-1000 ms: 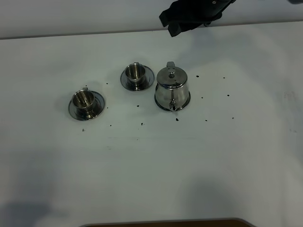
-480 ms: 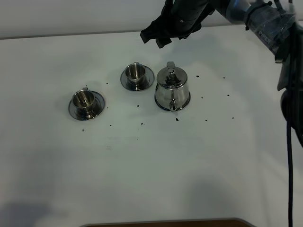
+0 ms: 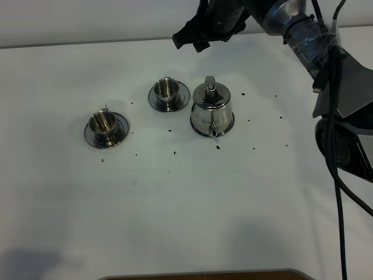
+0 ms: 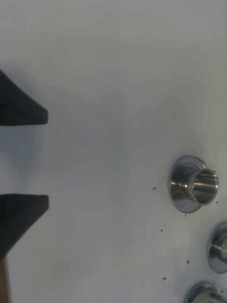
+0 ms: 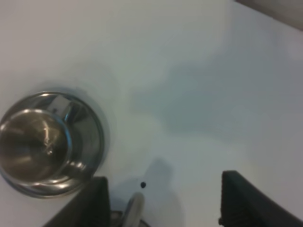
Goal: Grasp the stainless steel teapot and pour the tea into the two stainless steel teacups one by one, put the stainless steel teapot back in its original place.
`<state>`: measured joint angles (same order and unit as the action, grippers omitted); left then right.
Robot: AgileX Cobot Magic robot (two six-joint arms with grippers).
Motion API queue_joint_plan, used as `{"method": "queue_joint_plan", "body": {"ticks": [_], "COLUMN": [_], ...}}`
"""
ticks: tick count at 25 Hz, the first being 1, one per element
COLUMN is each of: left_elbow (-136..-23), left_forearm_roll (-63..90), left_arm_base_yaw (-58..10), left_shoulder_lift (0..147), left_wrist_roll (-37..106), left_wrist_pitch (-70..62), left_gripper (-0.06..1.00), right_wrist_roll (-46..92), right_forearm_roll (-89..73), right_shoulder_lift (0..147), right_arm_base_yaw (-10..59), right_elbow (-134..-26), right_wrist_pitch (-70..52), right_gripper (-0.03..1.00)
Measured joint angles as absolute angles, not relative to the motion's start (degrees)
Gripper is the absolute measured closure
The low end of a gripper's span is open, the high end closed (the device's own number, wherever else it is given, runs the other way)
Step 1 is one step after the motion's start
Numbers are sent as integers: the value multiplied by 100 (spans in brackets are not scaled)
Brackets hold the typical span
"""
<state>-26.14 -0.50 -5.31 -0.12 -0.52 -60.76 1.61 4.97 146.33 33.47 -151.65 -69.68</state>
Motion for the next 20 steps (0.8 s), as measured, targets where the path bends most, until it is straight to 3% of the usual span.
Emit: {"method": "queue_joint_plan", "body": {"ticks": [20], "left_elbow": [-2614], "left_forearm_roll": [-50], "left_arm_base_yaw": [-531], "left_shoulder_lift": [-12], "left_wrist_roll": [-52], "left_wrist_pitch": [-6076], "left_gripper": [55], "right_wrist_roll": [564], "right_forearm_roll": [458], "right_shoulder_lift": [15123], "right_arm_base_yaw": [3401], "right_elbow": [-15165], "right_wrist_pitch": [-6986], "right_gripper": [45]}}
